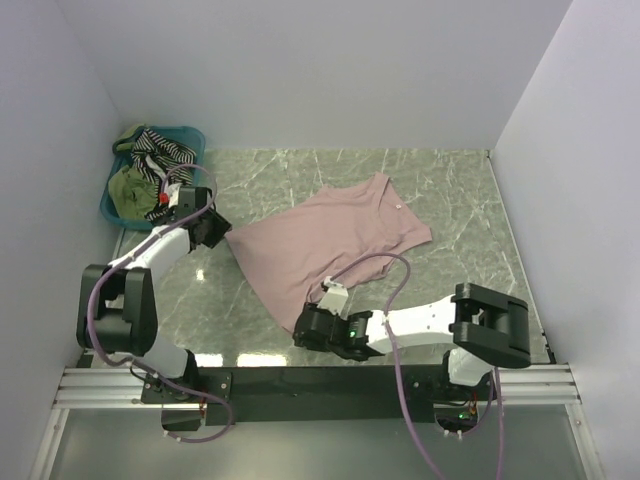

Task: Fold and stack the tank tops
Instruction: Flatten the tank top out

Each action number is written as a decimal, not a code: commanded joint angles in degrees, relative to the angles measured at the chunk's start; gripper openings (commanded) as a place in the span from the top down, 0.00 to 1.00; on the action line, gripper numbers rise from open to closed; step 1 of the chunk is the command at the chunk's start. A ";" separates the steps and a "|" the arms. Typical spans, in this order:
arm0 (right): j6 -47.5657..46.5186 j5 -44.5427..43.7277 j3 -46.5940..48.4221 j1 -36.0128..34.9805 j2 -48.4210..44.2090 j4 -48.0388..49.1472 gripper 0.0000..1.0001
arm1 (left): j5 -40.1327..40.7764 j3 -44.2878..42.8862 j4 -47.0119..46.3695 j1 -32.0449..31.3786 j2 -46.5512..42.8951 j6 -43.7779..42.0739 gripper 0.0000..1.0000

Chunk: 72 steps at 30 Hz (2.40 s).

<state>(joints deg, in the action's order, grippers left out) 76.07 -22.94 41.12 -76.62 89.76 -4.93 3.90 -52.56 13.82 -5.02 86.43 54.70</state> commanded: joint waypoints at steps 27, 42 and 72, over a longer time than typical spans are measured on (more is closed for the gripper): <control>-0.05 -1.41 -6.50 0.86 -8.19 1.50 0.41 | 2.07 -12.84 4.37 1.68 18.16 -8.20 0.59; -2.51 1.32 -0.96 1.30 0.33 0.89 0.45 | 5.85 -13.54 6.39 0.09 22.37 -8.64 0.74; -27.44 -23.62 27.23 9.11 -23.11 -47.61 1.00 | 0.41 -22.13 9.99 0.18 -11.69 -2.93 0.99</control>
<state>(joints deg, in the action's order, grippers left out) 57.08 -35.22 61.25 -70.13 72.27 -37.87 5.58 -68.23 24.80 -4.82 83.31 49.78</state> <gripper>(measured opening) 0.023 0.014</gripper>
